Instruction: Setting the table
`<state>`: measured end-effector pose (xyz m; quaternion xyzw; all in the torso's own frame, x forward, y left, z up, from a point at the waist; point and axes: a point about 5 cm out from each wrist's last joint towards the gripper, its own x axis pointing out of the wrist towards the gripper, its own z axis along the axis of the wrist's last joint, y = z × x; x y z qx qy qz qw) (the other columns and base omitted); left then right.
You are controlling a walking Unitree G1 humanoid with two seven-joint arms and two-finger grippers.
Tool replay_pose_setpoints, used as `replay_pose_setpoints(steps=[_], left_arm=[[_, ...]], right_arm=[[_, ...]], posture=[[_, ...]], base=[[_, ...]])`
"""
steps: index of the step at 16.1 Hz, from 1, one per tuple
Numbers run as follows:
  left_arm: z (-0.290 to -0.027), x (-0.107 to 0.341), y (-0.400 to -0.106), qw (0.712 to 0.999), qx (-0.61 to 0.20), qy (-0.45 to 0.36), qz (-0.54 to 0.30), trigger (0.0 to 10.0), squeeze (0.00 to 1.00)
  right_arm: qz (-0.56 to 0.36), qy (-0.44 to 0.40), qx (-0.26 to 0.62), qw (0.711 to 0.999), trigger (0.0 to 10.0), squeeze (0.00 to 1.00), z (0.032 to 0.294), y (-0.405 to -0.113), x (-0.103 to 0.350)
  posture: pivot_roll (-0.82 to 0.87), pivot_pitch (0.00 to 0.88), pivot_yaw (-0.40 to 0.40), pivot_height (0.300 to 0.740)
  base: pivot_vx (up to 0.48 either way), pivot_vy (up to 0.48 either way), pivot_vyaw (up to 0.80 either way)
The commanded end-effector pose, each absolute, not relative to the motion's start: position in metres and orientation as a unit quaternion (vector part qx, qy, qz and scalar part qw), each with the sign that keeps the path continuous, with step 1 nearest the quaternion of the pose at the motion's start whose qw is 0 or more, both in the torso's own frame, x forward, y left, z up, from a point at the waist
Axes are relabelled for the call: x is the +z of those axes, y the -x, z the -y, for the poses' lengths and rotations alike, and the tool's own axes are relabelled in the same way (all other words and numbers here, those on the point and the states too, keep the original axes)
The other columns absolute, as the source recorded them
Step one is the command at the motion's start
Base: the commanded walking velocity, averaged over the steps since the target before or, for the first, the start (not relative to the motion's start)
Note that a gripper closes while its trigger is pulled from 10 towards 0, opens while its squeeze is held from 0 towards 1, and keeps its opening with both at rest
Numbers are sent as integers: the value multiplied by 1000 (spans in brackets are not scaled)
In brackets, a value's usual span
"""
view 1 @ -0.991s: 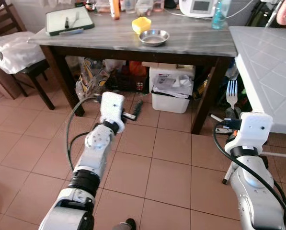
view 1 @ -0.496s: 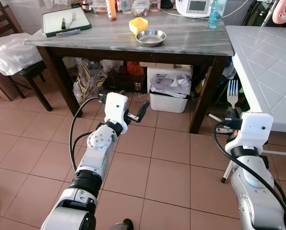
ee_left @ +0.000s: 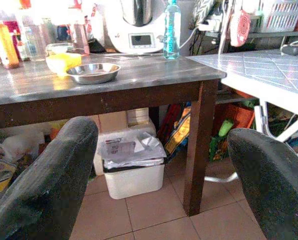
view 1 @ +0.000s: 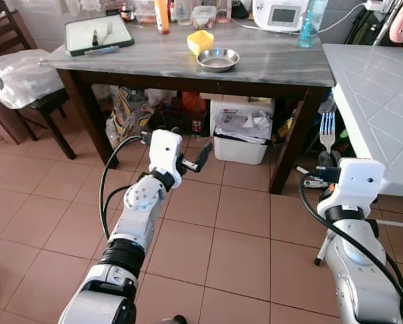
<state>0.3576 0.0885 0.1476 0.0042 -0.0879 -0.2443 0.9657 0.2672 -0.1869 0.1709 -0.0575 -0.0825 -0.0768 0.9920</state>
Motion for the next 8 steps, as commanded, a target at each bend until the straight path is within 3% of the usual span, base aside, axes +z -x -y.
replay_pose_setpoints(steps=[1, 8], left_arm=[[-87, 152, -359, 964, -248, -8, 95, 10000, 0], [-85, 149, -358, 963, -252, -6, 91, 10000, 0]], right_arm=[[89, 62, -78, 991, 10000, 0, 188, -267, 174], [88, 63, -76, 991, 10000, 0, 188, -267, 174]], posture=[[15, 77, 50, 740], [16, 81, 45, 740]], base=[[334, 0, 0], [342, 0, 0]])
